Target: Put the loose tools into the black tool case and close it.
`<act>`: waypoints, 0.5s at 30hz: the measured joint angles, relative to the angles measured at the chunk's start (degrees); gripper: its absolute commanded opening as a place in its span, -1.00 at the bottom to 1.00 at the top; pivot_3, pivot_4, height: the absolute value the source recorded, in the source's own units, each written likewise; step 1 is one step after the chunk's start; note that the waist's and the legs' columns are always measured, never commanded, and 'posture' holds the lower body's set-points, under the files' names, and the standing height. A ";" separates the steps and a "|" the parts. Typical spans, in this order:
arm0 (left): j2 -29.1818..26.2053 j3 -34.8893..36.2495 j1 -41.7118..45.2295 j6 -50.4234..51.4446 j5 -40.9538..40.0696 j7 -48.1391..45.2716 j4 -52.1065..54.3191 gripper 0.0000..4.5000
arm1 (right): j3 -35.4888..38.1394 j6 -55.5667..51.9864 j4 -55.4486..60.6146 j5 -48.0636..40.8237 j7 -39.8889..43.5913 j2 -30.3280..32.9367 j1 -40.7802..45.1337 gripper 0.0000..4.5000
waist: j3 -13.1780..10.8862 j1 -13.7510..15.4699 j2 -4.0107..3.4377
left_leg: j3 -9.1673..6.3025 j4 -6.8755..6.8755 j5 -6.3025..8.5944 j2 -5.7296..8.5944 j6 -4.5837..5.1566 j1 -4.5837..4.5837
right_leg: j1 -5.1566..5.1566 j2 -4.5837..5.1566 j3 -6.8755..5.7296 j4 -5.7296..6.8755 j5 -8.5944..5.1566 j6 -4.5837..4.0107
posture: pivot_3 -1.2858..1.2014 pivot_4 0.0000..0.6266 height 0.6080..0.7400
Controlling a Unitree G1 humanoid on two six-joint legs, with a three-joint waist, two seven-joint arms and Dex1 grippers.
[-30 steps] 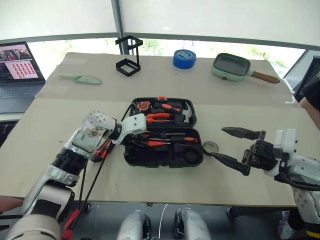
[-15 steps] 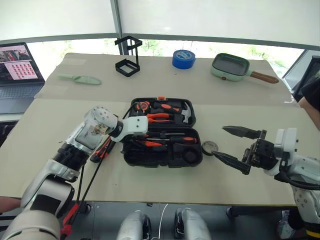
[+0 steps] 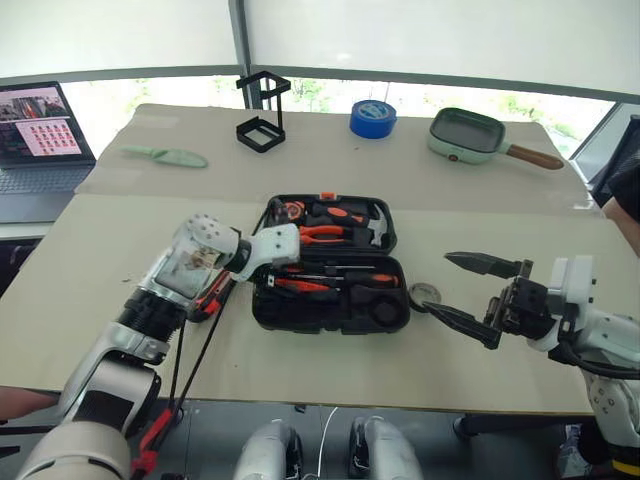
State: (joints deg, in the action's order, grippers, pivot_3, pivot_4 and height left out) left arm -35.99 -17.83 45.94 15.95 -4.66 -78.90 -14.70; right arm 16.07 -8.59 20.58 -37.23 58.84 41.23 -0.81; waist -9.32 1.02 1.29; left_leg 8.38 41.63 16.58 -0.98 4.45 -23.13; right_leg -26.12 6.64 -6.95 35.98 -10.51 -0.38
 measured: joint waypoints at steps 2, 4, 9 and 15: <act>-0.59 2.64 0.69 -1.21 -2.29 -1.45 -0.46 0.36 | 0.00 -0.41 -0.60 0.00 0.33 0.01 0.01 1.00 | 0.00 -0.15 0.00 | 0.00 0.01 0.00 0.01 0.00 0.01 | 0.01 0.01 0.01 0.00 0.01 0.01 | 0.03 -0.52 1.00; -0.61 4.10 0.94 -2.09 -3.24 -1.71 -0.71 0.36 | -0.01 -0.61 -1.26 0.01 0.78 0.02 0.20 1.00 | 0.00 -0.11 0.00 | 0.00 0.01 0.00 0.02 0.00 0.00 | 0.02 0.01 -0.01 0.00 0.01 0.02 | 0.03 -0.52 1.00; 2.45 6.93 -0.45 -7.41 -4.79 0.16 -2.44 -0.27 | -0.64 -0.62 -3.18 0.20 1.39 0.02 2.92 1.00 | 0.00 -0.11 -0.01 | 0.00 0.04 0.00 0.03 0.01 0.01 | 0.05 0.01 0.00 0.00 0.10 -0.08 | 0.03 -0.52 1.00; 3.95 7.05 -6.08 -13.75 -5.00 -0.35 -7.50 -0.99 | -1.82 -0.61 -3.92 0.71 1.90 -0.23 3.66 1.00 | 0.00 -0.34 0.00 | 0.03 0.04 0.00 0.01 -0.01 -0.01 | 0.02 -0.05 -0.03 -0.01 0.21 -0.29 | 0.03 -0.52 1.00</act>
State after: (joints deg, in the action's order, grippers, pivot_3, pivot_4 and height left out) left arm -32.05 -10.77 39.86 2.20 -9.66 -79.25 -22.20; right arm 14.25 -9.21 16.66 -36.52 60.74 40.99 2.85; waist -9.32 0.68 1.29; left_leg 8.40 41.67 16.58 -0.97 4.45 -23.14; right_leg -26.10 6.59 -6.98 35.97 -10.30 -0.66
